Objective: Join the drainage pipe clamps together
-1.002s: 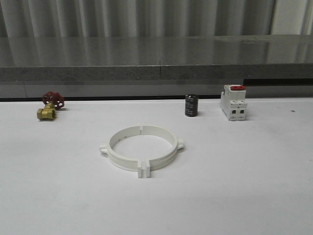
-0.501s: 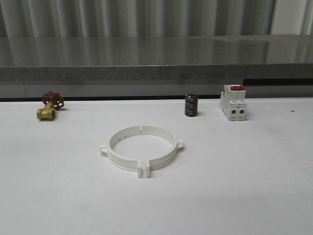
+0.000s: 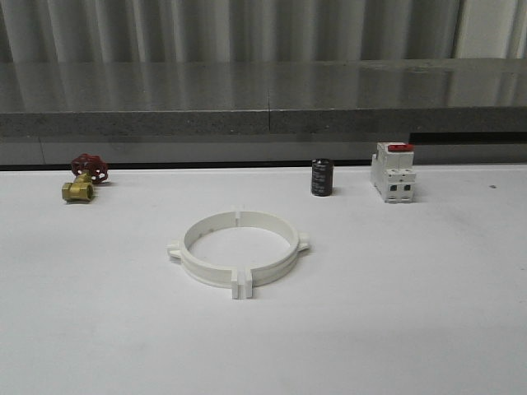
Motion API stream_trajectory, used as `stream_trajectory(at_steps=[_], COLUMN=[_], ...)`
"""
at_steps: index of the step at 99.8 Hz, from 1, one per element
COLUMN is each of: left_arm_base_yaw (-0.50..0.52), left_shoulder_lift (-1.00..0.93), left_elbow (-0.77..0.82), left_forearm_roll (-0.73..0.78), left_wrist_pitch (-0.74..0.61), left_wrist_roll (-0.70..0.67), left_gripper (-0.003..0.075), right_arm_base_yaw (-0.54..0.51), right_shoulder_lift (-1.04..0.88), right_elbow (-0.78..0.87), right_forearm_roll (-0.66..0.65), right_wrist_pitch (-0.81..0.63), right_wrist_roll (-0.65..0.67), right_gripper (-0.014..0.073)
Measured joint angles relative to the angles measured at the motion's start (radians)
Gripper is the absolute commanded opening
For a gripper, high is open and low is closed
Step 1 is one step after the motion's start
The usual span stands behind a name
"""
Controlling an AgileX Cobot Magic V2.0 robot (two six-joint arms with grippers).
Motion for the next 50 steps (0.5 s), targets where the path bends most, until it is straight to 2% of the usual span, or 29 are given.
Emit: stream_trajectory(at_steps=[23, 50], left_arm_base_yaw=[0.000, 0.000], left_shoulder_lift=[0.000, 0.000], left_elbow=[0.000, 0.000], left_forearm_roll=[0.000, 0.000], left_wrist_pitch=[0.000, 0.000], left_wrist_roll=[0.000, 0.000], left_gripper=[-0.0021, -0.0021], right_arm_base_yaw=[0.000, 0.000], right_shoulder_lift=[0.000, 0.000], right_elbow=[0.000, 0.000], right_forearm_roll=[0.000, 0.000], right_wrist_pitch=[-0.081, -0.089], right_wrist_roll=[-0.002, -0.002], right_gripper=[-0.0068, -0.0068])
